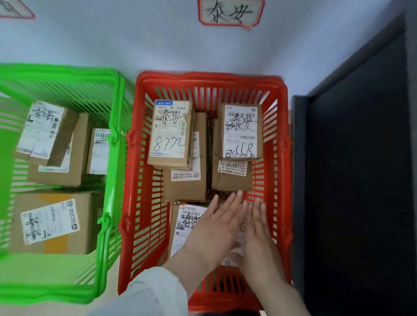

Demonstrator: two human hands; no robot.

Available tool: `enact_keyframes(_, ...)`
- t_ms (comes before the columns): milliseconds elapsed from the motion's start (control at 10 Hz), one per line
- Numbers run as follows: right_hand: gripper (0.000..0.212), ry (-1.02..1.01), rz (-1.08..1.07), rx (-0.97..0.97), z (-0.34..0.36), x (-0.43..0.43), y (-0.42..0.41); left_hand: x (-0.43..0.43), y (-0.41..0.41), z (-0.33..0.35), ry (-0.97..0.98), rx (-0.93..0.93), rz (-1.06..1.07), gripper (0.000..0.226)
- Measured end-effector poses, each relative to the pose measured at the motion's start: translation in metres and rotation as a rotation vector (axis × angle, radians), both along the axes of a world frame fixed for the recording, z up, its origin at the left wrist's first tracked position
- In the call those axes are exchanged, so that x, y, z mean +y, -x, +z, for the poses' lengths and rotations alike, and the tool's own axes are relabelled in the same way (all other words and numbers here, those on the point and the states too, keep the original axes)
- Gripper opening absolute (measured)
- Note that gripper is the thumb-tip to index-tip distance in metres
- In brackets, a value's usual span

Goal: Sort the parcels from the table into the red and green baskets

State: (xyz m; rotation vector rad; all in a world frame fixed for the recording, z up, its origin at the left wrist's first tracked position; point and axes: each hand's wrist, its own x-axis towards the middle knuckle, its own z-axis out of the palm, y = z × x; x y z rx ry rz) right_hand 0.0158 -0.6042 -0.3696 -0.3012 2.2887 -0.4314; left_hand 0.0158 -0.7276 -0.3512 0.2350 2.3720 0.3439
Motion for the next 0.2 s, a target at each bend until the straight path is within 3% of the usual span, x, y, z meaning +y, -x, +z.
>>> enact_keyframes(100,0.085,0.168,-0.089,0.048,0.069,-0.019,0.008,-0.011,0.003,0.064,-0.156,0.095,0.401,0.056)
enact_keyframes(200,0.069,0.301,-0.368,0.05,0.155,-0.041,0.016,-0.021,0.009,0.141,-0.347,0.127,0.892,0.045)
